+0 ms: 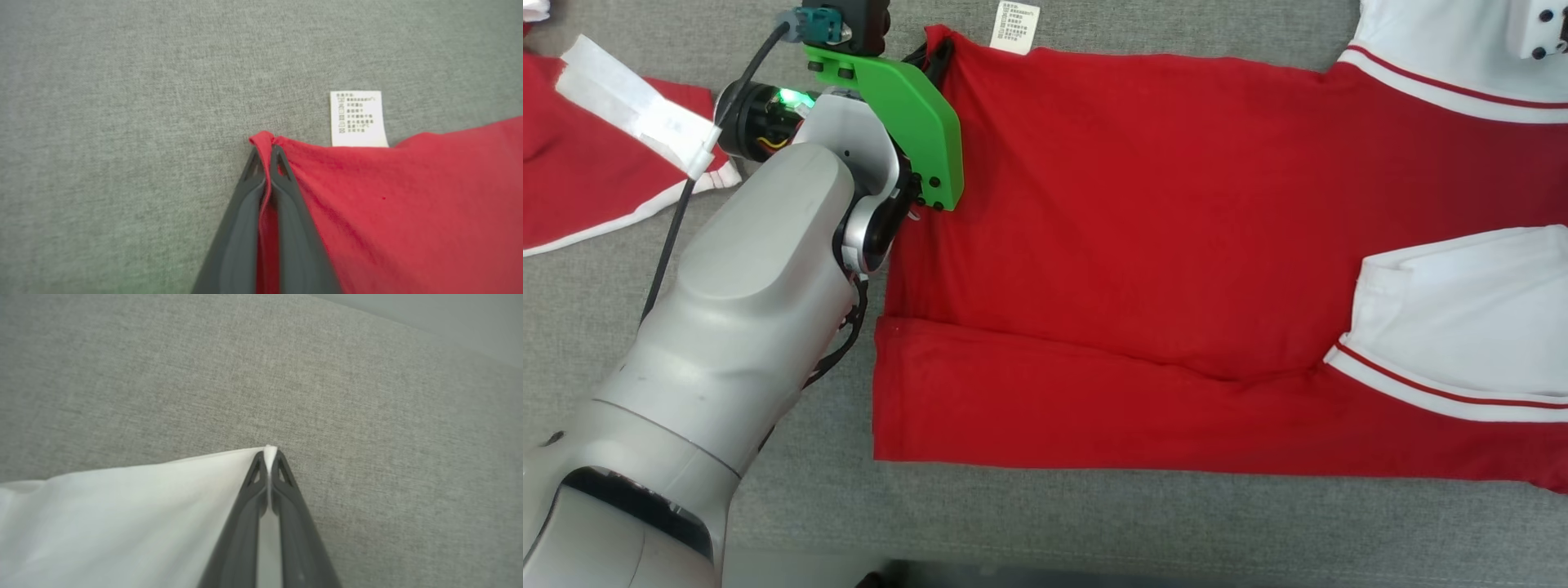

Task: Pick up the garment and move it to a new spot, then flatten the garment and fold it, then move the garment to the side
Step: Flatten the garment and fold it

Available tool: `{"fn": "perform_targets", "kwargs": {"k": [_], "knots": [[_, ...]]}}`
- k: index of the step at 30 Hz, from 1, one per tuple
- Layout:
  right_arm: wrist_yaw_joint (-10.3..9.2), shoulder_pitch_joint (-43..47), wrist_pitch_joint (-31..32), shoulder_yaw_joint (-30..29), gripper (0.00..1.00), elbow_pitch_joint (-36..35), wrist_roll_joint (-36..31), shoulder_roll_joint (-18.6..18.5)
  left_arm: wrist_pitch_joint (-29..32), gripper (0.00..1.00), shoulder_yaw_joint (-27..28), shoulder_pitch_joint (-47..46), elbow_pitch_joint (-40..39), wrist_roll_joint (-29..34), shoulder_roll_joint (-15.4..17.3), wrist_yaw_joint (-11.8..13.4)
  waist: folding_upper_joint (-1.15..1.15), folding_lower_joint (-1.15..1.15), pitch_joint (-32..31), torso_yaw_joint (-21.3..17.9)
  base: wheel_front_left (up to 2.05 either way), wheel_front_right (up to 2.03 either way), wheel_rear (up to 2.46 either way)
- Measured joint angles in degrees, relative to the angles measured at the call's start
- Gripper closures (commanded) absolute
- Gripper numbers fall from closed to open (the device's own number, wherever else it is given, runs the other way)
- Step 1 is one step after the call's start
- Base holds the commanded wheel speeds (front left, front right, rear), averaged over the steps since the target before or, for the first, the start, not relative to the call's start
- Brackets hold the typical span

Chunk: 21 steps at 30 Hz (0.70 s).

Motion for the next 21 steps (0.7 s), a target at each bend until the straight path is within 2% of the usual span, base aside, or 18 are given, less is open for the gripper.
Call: {"fn": "perform_targets", "kwargs": {"k": [5, 11, 14, 21], "knots": [[-0.02, 1.2, -8.4, -2.5, 1.0, -0.8, -2.5, 0.8, -3.8, 1.0, 0.5, 0.3, 2.3, 0.7, -0.5, 1.3, 0.0, 0.0, -1.6, -0.6, 0.0, 0.0, 0.0], [-0.02, 3.9, -15.7, -6.0, 1.0, -1.6, -2.2, 2.7, -4.7, 1.0, 0.4, 1.5, 4.8, 0.7, -0.6, 1.2, 0.0, 0.0, -4.1, -1.5, 0.0, 0.0, 0.0], [-0.02, 5.3, -17.3, -6.9, 1.0, -2.1, -2.0, 3.0, -5.3, 1.0, 0.3, 2.5, 5.7, 0.6, -0.2, 1.0, 0.0, 0.0, -5.6, -1.9, 0.0, 0.0, 0.0], [-0.03, 12.4, -17.4, -6.7, 1.0, -5.2, 2.1, 4.2, -9.5, 1.0, -0.5, 5.1, 5.7, 0.8, 0.8, -2.1, 0.0, 0.01, -9.4, -3.0, 0.0, 0.0, 0.0]]}}
